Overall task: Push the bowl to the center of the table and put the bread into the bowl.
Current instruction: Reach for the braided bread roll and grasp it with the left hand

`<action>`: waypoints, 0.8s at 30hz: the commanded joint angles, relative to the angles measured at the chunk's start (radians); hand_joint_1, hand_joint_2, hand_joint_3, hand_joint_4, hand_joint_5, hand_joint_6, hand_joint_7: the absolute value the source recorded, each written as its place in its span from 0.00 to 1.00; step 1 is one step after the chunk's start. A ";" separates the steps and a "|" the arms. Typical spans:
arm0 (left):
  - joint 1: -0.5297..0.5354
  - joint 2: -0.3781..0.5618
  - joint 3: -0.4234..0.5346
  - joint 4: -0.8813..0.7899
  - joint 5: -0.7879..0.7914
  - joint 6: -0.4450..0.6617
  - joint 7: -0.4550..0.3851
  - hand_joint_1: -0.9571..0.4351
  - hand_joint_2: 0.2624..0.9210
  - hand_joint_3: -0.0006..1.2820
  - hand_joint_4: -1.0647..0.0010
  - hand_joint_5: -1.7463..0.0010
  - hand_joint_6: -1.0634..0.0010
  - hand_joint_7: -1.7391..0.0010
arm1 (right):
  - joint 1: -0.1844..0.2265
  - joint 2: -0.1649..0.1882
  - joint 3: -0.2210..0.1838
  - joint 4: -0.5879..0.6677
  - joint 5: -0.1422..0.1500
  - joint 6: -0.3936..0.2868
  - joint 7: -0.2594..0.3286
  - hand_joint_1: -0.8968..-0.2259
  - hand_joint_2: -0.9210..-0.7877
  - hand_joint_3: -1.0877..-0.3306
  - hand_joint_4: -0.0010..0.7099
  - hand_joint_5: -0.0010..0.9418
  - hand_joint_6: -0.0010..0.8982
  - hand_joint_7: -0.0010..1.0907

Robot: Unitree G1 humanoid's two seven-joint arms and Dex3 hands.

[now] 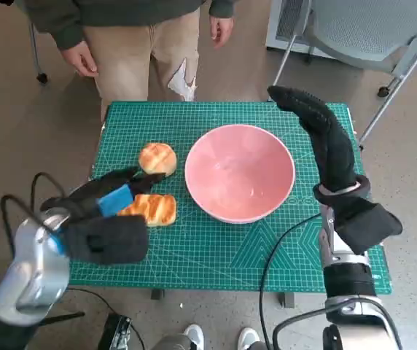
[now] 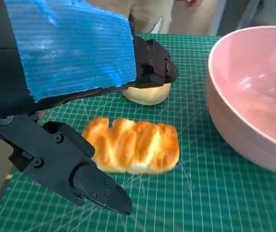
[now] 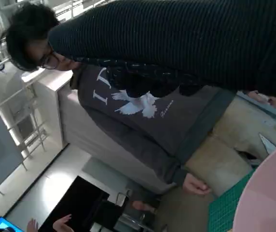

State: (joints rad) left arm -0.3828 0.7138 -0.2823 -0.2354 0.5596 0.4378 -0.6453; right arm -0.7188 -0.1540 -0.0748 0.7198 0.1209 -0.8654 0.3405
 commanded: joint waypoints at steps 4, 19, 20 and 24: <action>-0.044 -0.036 -0.034 0.051 0.070 -0.005 0.031 0.36 0.62 0.01 0.91 1.00 0.75 1.00 | 0.045 -0.013 -0.004 -0.020 0.001 0.023 0.004 0.29 0.00 0.34 0.25 0.00 0.18 0.15; -0.098 -0.094 -0.083 0.169 0.147 -0.028 0.065 0.39 0.64 0.01 0.92 1.00 0.74 1.00 | 0.059 -0.021 -0.005 -0.039 -0.008 0.033 0.001 0.31 0.00 0.34 0.25 0.00 0.17 0.18; -0.104 -0.099 -0.088 0.183 0.150 -0.030 0.064 0.39 0.64 0.01 0.92 1.00 0.74 1.00 | 0.060 -0.021 -0.004 -0.039 -0.008 0.033 0.002 0.31 0.00 0.34 0.25 0.00 0.17 0.18; -0.124 -0.116 -0.099 0.227 0.156 -0.033 0.055 0.38 0.64 0.01 0.92 1.00 0.74 1.00 | 0.061 -0.023 -0.003 -0.042 -0.010 0.034 0.001 0.31 0.00 0.34 0.25 0.00 0.16 0.18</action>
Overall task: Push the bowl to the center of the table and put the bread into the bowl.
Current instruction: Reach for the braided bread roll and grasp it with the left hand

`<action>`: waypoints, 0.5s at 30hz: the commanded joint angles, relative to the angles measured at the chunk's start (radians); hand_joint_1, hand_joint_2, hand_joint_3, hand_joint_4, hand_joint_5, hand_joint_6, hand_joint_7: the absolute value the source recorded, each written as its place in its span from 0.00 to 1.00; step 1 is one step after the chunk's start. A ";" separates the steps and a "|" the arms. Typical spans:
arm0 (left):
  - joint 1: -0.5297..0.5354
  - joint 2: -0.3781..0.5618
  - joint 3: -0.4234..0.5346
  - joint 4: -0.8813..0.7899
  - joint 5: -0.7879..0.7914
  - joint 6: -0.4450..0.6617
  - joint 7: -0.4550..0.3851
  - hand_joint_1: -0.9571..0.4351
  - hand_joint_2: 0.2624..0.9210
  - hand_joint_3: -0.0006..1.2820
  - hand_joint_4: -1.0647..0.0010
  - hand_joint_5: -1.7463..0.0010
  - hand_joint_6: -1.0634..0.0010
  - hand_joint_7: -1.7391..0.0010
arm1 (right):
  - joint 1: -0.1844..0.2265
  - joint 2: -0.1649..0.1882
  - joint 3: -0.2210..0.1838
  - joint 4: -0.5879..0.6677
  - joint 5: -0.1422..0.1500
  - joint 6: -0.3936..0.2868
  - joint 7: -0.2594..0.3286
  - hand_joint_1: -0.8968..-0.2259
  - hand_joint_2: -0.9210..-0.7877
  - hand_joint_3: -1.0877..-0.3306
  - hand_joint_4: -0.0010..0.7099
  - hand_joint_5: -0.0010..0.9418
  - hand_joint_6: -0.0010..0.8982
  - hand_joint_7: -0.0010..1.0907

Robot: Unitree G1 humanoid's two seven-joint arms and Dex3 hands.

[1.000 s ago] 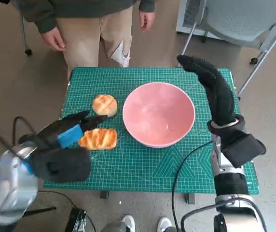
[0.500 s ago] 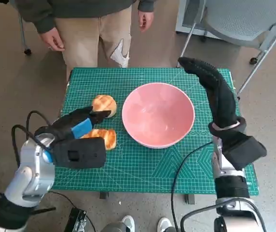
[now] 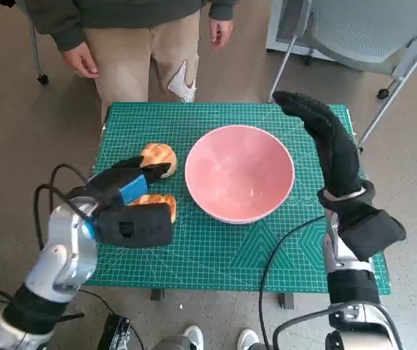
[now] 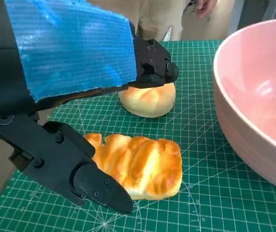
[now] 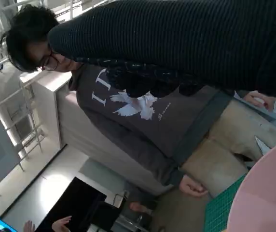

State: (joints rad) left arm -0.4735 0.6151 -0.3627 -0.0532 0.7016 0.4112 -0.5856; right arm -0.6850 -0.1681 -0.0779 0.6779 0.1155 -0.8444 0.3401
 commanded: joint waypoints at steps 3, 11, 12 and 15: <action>-0.045 -0.024 -0.027 0.071 0.013 -0.008 -0.015 0.38 0.65 0.01 0.92 1.00 0.74 1.00 | 0.029 -0.011 0.000 -0.002 -0.004 0.014 0.002 0.30 0.00 0.34 0.24 0.00 0.16 0.19; -0.067 -0.038 -0.039 0.136 0.011 -0.016 -0.026 0.38 0.66 0.01 0.90 1.00 0.74 1.00 | 0.034 -0.012 0.000 -0.018 0.007 0.029 0.008 0.29 0.00 0.34 0.24 0.00 0.15 0.20; -0.073 -0.041 -0.044 0.145 0.015 -0.014 -0.029 0.38 0.66 0.01 0.90 1.00 0.74 1.00 | 0.034 -0.012 0.000 -0.019 0.009 0.031 0.009 0.29 0.00 0.33 0.24 0.00 0.15 0.21; -0.085 -0.045 -0.055 0.163 0.022 -0.010 -0.032 0.37 0.67 0.01 0.90 1.00 0.74 1.00 | 0.034 -0.012 0.000 -0.022 0.012 0.035 0.011 0.29 0.00 0.33 0.24 0.00 0.14 0.21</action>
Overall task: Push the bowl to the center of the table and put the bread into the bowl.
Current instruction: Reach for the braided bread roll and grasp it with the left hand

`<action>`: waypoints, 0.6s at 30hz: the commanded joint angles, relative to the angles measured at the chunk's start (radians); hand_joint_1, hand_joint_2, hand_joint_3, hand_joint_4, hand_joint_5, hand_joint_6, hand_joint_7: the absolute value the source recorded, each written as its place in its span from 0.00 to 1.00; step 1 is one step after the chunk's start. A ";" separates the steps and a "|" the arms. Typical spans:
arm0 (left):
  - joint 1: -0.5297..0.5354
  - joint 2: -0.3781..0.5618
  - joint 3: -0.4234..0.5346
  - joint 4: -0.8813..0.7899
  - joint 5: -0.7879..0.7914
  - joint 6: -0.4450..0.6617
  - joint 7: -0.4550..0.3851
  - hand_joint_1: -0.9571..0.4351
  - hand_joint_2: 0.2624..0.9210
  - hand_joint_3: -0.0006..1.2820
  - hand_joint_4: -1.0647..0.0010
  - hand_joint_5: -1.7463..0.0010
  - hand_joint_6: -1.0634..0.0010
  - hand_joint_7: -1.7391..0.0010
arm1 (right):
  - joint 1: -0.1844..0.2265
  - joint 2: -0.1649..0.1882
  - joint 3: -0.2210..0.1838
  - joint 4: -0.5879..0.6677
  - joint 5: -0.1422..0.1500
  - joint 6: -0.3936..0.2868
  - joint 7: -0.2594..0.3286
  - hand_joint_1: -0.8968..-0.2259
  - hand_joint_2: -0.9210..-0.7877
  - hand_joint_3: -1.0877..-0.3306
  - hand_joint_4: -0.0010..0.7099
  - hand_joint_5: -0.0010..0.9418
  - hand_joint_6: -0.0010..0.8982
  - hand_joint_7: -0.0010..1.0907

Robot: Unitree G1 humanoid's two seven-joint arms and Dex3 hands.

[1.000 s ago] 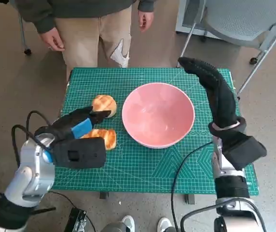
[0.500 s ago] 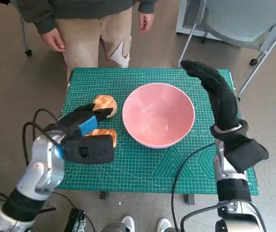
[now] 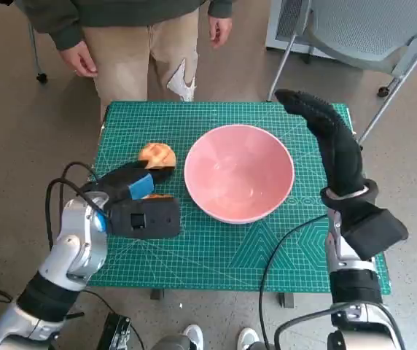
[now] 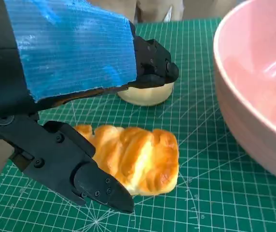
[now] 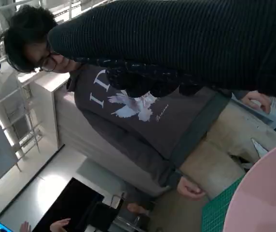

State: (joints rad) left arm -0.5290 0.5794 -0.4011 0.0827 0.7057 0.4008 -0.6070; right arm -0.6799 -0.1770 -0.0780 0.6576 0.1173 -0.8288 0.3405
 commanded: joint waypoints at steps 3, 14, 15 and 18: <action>-0.038 -0.015 -0.023 0.045 0.021 0.002 -0.010 0.37 0.67 0.01 0.89 1.00 0.74 1.00 | 0.030 -0.003 0.000 -0.005 0.010 0.020 0.011 0.29 0.00 0.33 0.24 0.00 0.14 0.22; -0.066 -0.037 -0.048 0.124 0.031 -0.004 0.001 0.37 0.69 0.00 0.88 1.00 0.72 0.99 | 0.030 -0.002 -0.002 -0.006 0.022 0.018 0.023 0.27 0.00 0.33 0.24 0.00 0.08 0.30; -0.069 -0.039 -0.050 0.133 0.032 -0.006 0.002 0.37 0.69 0.00 0.87 0.99 0.72 0.99 | 0.030 -0.002 -0.002 -0.006 0.022 0.018 0.024 0.27 0.00 0.33 0.24 0.00 0.08 0.31; -0.076 -0.044 -0.054 0.152 0.035 -0.010 0.001 0.37 0.69 0.00 0.85 0.99 0.70 0.99 | 0.029 -0.003 -0.002 -0.006 0.024 0.018 0.025 0.27 0.00 0.33 0.24 0.00 0.08 0.32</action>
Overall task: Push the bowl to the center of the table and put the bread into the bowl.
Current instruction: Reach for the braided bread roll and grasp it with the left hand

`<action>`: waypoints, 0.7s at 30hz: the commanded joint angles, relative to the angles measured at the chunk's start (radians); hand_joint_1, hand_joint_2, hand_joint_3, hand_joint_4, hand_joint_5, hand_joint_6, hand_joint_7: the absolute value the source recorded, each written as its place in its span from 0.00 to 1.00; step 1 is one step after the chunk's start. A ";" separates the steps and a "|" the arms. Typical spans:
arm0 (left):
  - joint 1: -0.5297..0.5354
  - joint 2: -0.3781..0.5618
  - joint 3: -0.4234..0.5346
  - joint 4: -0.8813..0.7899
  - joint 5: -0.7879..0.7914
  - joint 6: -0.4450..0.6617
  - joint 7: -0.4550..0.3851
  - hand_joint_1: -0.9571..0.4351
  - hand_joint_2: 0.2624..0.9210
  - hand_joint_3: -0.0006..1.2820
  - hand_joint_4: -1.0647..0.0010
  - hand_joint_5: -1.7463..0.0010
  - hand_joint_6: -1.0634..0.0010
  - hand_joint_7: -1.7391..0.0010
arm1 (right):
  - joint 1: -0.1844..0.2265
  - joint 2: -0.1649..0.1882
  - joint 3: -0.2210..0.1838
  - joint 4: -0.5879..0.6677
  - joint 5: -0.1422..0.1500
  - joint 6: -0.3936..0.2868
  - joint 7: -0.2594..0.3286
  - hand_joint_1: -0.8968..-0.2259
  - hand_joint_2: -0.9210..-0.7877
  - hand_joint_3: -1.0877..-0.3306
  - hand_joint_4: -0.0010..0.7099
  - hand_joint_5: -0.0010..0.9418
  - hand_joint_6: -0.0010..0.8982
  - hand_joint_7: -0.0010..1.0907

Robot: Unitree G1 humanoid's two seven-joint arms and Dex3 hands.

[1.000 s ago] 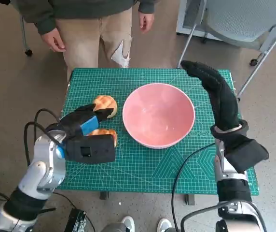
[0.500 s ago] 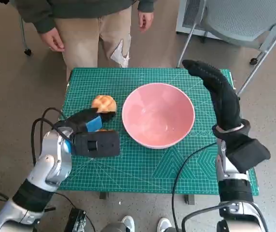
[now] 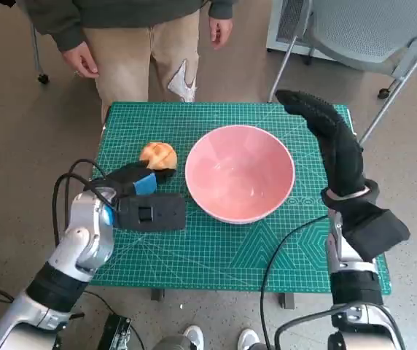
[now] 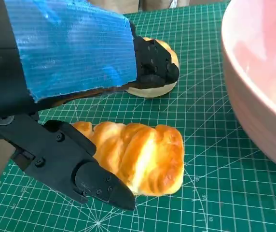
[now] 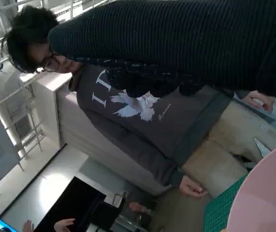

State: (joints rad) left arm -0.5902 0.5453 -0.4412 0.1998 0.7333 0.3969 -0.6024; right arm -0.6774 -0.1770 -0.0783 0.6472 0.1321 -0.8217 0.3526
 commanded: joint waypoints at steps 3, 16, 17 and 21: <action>-0.023 -0.012 -0.023 0.053 0.015 -0.010 -0.007 0.37 0.70 0.01 0.82 0.98 0.69 0.99 | 0.027 -0.003 -0.002 0.001 0.009 0.016 0.011 0.27 0.00 0.33 0.24 0.00 0.07 0.32; -0.027 -0.010 -0.030 0.059 0.019 -0.010 -0.017 0.37 0.73 0.00 0.64 0.97 0.58 0.97 | 0.024 -0.003 -0.002 0.003 0.022 0.009 0.021 0.26 0.00 0.33 0.24 0.00 0.02 0.40; -0.023 -0.009 -0.026 0.053 0.016 -0.009 -0.016 0.37 0.73 0.00 0.63 0.97 0.58 0.97 | 0.023 -0.003 -0.002 0.003 0.022 0.009 0.021 0.26 0.00 0.33 0.24 0.00 0.02 0.40; -0.010 -0.010 -0.012 0.036 0.003 -0.008 -0.009 0.42 0.72 0.00 0.51 0.95 0.51 0.97 | 0.018 -0.004 -0.002 0.009 0.021 0.007 0.022 0.26 0.00 0.33 0.24 0.00 0.02 0.41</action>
State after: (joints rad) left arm -0.6220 0.5391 -0.4588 0.2488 0.7455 0.3862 -0.6034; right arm -0.6753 -0.1771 -0.0789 0.6456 0.1528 -0.8186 0.3642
